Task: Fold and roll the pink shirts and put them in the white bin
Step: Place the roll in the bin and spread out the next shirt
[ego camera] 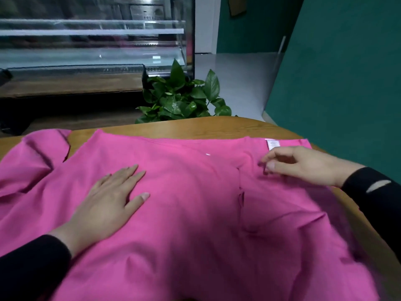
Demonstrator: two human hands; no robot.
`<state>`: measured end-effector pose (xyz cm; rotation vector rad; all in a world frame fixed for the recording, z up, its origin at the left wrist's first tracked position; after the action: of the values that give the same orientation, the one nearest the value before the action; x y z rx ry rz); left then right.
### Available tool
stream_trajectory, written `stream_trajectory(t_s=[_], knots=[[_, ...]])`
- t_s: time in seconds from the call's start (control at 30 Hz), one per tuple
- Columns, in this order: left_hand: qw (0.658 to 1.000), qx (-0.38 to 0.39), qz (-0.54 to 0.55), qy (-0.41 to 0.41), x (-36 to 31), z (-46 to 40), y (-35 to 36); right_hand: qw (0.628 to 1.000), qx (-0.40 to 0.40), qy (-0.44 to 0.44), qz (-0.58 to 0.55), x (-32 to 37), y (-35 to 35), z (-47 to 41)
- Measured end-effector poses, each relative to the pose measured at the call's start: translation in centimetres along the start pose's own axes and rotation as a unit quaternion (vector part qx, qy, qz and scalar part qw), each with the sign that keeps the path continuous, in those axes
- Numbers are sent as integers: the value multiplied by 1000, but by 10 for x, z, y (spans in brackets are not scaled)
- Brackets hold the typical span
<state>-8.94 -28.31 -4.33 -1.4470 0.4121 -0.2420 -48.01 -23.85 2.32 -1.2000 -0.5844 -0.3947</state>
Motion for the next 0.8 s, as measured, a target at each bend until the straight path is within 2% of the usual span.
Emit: stream_trajectory(t_s=[0.07,0.13,0.17,0.23,0.3,0.4,0.43,0.5,0.57,0.7,0.8], knots=[[999,29,16,-5,4,-4,-1,999,-4,-41,6,9,2,29],[999,10,50,-10,-7,-11,-22,996,37,-60,63,21,16,56],[998,-26,59,12,-24,-15,-38,991,58,-59,110,25,24,67],[986,-83,62,127,-82,-17,-64,974,56,-54,213,32,39,80],[968,-63,44,238,-143,-16,-62,957,10,-55,285,38,53,81],[960,7,-5,281,-198,-25,-35,939,-96,-55,326,39,57,78],[961,20,-2,277,-208,-31,-29,944,-142,-43,294,35,48,79],[964,21,42,261,-218,-41,-30,965,-221,-7,141,18,18,80],[967,11,96,236,-225,-57,-36,954,-296,40,-25,-5,-16,86],[960,33,230,155,-233,-99,-40,931,-285,97,-207,-43,-32,76],[969,71,206,119,-240,-126,-30,873,-273,99,-392,-58,-22,73]])
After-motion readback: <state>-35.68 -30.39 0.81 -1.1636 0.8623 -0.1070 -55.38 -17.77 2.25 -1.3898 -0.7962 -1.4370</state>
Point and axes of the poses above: each hand's wrist, its own z-axis away from the middle knuckle, its own y-axis out of the palm, x = y × z, the point moved 9 cm from there along -z, towards the middle knuckle, and after that the axes turned 3 degrees about x, right-handed, at the moved point
